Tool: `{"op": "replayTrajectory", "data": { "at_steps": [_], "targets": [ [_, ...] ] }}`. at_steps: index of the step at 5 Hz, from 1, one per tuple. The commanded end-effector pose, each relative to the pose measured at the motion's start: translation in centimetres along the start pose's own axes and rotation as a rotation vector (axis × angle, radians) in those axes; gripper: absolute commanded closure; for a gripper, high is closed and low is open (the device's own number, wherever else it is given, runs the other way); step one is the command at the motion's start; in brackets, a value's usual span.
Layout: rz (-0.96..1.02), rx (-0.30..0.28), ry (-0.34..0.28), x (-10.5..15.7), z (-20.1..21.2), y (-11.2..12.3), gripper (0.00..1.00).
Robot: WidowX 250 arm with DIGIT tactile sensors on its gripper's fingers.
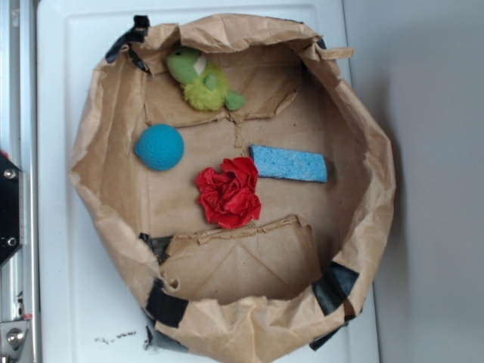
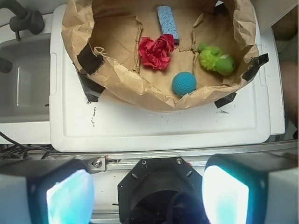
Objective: Grab the red paper.
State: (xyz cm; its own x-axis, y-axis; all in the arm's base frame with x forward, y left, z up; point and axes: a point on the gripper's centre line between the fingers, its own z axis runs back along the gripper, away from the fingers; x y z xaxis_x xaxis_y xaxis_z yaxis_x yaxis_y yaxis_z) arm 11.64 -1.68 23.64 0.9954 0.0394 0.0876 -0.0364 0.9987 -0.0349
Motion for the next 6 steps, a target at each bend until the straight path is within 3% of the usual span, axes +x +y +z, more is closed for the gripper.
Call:
{"op": "replayTrajectory", "data": {
  "at_steps": [1,2,3,6],
  "targets": [
    [0.000,0.000,0.000,0.0,0.0,0.0,0.00],
    [0.022,-0.023,-0.015,-3.9,0.8,0.8,0.00],
    [0.053,0.000,-0.017,-0.5,-0.2,0.4,0.00],
    [0.053,0.000,-0.017,-0.5,-0.2,0.4,0.00]
  ]
}}
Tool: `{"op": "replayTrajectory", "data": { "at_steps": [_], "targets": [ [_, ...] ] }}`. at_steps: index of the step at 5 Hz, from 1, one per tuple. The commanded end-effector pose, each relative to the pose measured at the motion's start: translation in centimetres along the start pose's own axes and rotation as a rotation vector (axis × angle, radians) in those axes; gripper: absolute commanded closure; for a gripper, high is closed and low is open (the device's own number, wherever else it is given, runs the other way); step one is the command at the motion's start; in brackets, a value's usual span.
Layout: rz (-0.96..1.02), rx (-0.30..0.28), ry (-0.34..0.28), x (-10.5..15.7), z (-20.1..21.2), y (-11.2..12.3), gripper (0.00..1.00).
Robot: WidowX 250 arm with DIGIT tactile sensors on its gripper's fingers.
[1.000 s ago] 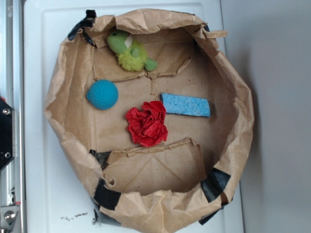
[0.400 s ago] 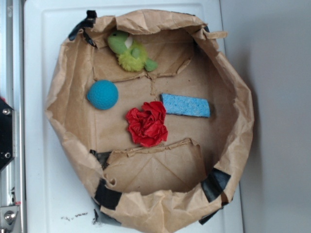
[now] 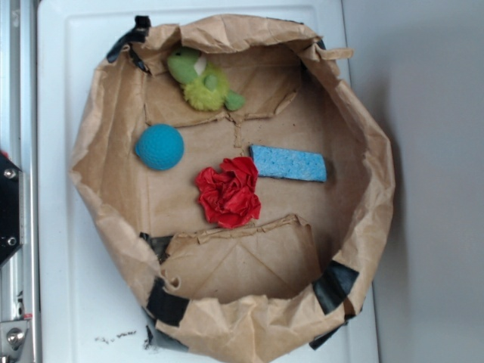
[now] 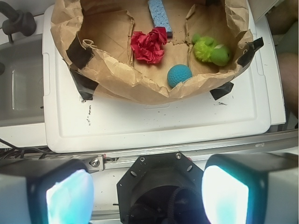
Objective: Grab the red paper.
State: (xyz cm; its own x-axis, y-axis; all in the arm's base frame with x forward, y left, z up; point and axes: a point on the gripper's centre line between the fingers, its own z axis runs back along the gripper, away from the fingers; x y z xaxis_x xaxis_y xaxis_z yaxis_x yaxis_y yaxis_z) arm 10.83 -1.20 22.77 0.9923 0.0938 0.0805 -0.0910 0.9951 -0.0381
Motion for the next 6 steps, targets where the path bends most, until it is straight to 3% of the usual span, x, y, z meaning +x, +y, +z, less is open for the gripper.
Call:
{"op": "replayTrajectory", "data": {
  "at_steps": [1,2,3,4,5,6],
  "targets": [
    [-0.002,-0.002,-0.022,0.3,0.6,-0.2,0.00],
    [0.044,-0.079,-0.015,5.0,-1.4,-2.0,0.00],
    [0.123,-0.081,-0.035,9.7,-4.7,-3.7,0.00],
    [0.147,-0.122,-0.058,14.5,-7.3,-4.4,0.00],
    [0.231,-0.138,-0.163,19.4,-10.7,-3.8,0.00],
    [0.314,-0.117,-0.192,22.6,-11.7,-3.2,0.00]
  ]
}}
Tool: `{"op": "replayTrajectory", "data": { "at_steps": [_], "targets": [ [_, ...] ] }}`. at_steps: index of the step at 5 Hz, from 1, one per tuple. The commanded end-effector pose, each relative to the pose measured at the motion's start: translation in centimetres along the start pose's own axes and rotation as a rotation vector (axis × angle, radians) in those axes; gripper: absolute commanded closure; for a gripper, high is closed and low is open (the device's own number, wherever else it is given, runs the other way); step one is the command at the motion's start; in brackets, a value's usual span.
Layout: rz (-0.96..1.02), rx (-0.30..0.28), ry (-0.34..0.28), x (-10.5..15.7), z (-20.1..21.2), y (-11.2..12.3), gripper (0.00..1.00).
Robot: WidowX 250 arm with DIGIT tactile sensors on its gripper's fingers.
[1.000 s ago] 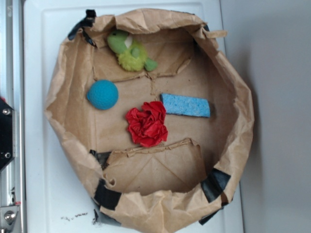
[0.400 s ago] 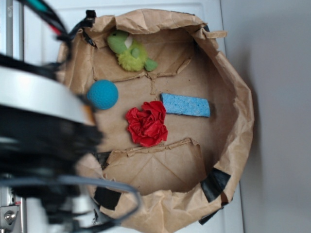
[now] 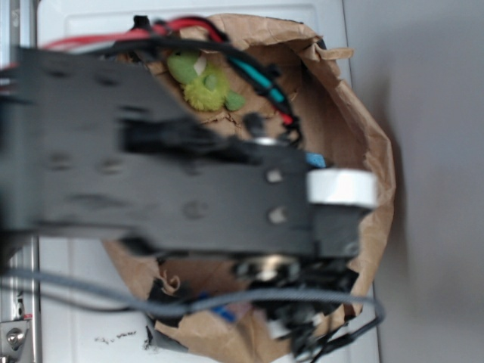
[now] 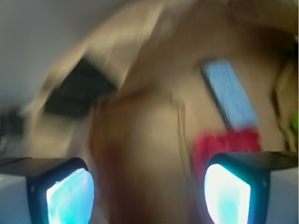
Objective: Grab the red paper.
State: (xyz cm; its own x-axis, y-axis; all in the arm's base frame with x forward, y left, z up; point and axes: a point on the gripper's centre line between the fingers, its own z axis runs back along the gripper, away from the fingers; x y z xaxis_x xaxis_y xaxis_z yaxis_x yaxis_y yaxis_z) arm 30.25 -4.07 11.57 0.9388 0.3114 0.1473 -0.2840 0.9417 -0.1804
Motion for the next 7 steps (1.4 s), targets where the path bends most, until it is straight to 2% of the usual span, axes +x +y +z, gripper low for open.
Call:
{"op": "replayTrajectory", "data": {
  "at_steps": [1,2,3,4,6,7],
  "targets": [
    [0.092,-0.005,-0.106,4.7,0.8,-0.1,0.00],
    [0.092,-0.005,-0.106,4.7,0.8,-0.1,0.00],
    [0.090,0.005,-0.072,3.7,3.0,1.3,0.00],
    [0.089,0.040,-0.060,2.8,3.4,3.8,0.00],
    [0.008,0.009,-0.111,-0.6,0.2,7.9,0.00],
    [-0.014,0.015,-0.116,-2.0,-1.6,8.5,0.00]
  ]
}}
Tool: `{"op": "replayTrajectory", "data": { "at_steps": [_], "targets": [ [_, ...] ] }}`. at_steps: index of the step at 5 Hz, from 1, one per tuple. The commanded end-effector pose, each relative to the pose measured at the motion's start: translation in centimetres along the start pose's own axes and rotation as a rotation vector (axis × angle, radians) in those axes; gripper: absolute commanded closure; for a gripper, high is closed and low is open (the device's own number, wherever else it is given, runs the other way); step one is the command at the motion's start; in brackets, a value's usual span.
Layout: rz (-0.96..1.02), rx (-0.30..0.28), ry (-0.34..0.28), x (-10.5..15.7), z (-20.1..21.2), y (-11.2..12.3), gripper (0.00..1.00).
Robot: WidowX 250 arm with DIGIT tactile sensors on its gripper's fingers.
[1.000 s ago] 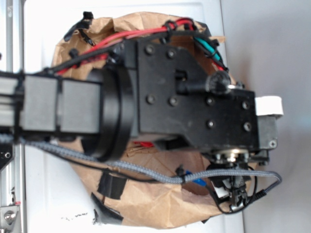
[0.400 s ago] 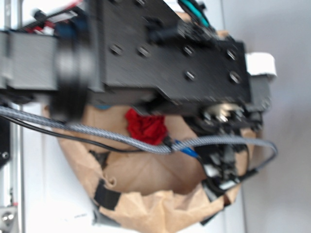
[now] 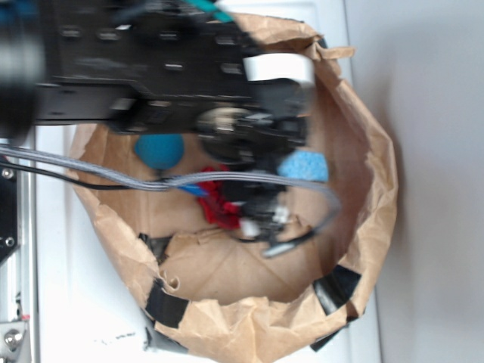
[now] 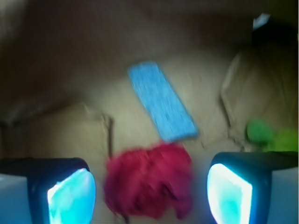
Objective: Grab the red paper.
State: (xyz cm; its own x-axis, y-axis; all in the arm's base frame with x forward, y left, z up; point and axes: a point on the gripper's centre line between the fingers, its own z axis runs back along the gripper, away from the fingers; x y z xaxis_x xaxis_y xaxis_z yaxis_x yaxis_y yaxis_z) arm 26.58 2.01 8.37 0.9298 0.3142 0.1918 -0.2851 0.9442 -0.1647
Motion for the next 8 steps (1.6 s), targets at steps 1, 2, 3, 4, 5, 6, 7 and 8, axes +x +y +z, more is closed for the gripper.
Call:
{"op": "replayTrajectory", "data": {
  "at_steps": [1,2,3,4,5,6,7,8],
  "targets": [
    [-0.017,-0.011,-0.066,-0.7,-2.4,-0.3,0.00],
    [0.005,-0.047,-0.027,-0.4,-3.6,-2.5,0.00],
    [0.033,-0.059,-0.053,-0.4,-4.1,-3.9,0.00],
    [0.050,-0.032,-0.071,-0.1,-4.7,-5.0,0.00],
    [0.071,-0.022,-0.077,0.3,-5.1,-5.4,1.00],
    [0.066,-0.034,-0.086,0.6,-5.0,-5.5,1.00],
    [0.073,-0.056,-0.064,1.5,-3.9,-5.5,1.00],
    [0.092,-0.080,-0.031,2.6,-2.3,-5.2,1.00]
  ]
}}
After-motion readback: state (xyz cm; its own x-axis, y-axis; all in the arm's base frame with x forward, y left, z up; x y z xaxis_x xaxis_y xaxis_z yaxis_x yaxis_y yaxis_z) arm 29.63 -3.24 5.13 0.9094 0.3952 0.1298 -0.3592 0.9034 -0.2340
